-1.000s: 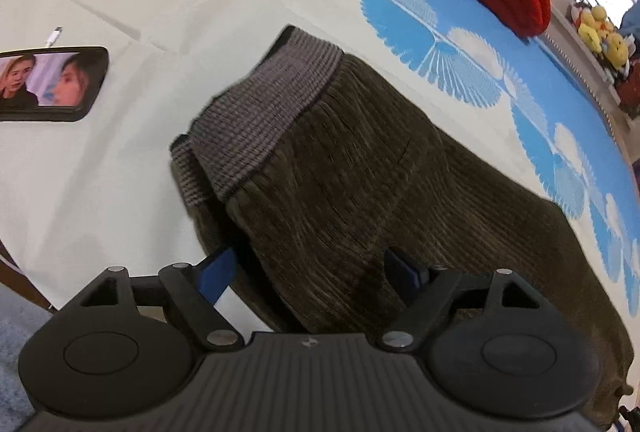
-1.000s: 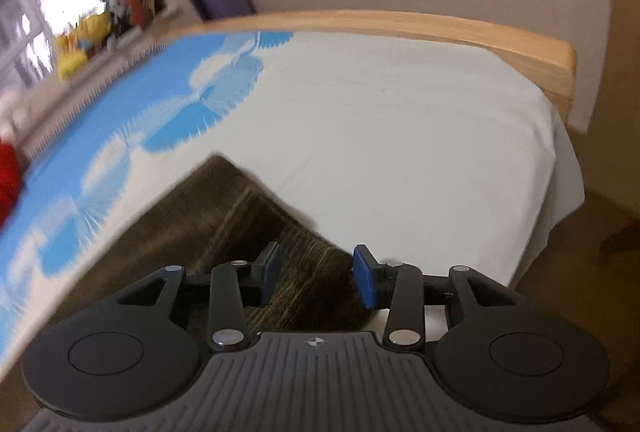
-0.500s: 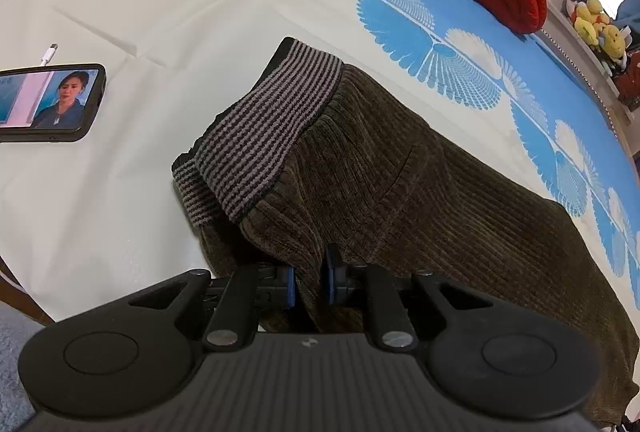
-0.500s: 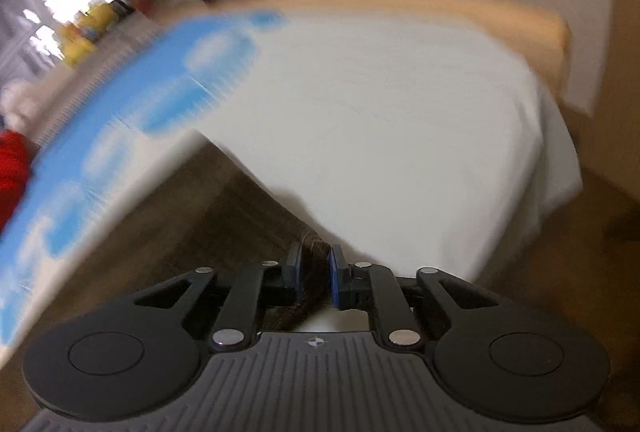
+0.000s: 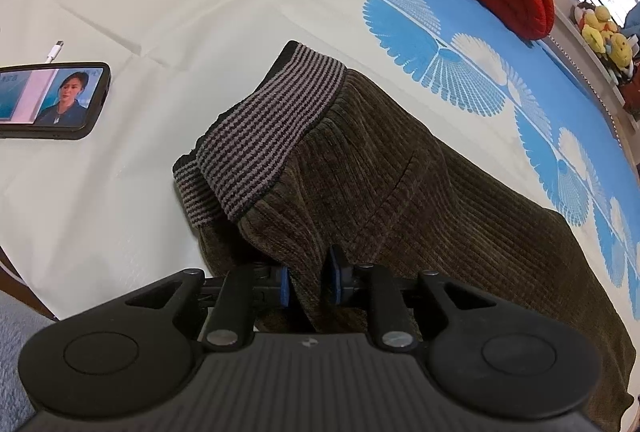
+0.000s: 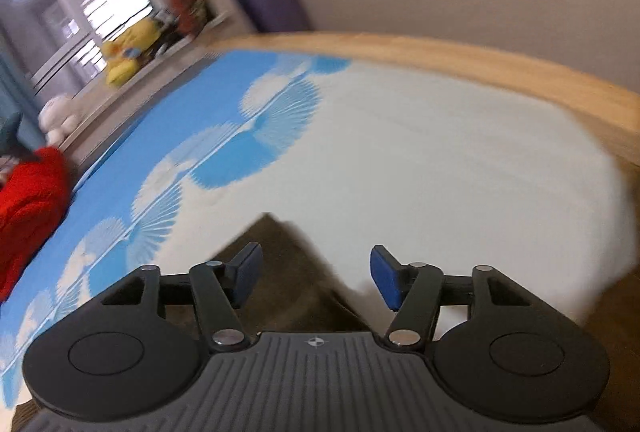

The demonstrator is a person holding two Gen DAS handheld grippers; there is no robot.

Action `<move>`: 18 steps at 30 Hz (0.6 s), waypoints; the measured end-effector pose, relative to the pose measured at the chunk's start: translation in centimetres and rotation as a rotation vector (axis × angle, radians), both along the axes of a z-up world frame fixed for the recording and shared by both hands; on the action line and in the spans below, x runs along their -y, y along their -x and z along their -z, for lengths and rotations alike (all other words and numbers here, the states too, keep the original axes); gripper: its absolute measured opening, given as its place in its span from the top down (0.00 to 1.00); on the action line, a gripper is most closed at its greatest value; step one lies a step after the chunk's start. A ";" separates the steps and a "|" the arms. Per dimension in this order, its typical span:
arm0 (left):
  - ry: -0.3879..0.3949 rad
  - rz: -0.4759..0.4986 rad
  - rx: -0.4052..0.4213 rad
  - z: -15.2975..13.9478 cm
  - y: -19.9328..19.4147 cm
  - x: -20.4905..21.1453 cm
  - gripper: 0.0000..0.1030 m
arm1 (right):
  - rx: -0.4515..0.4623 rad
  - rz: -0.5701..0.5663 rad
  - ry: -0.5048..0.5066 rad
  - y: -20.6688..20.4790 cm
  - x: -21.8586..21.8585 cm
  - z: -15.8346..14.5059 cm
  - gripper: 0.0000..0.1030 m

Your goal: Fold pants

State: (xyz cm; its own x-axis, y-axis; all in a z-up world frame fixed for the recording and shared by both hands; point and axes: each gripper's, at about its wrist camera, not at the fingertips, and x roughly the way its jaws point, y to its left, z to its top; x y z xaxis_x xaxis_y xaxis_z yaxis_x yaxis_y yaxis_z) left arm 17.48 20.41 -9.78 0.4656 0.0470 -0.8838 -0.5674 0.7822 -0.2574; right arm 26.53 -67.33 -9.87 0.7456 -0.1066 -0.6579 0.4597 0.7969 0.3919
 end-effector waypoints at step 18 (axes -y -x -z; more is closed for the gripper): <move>-0.052 -0.033 -0.051 -0.4 -1.2 1.0 0.75 | -0.040 -0.197 0.259 -14.4 -4.8 2.8 0.90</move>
State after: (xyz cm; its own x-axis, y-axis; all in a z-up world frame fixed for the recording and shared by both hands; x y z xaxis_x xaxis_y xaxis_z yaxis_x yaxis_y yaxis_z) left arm 18.71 19.42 -9.34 0.4173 0.1078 -0.9024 -0.6046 0.7743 -0.1871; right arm 40.93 -62.50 -12.70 0.7423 -0.1307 -0.6573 0.2982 0.9427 0.1494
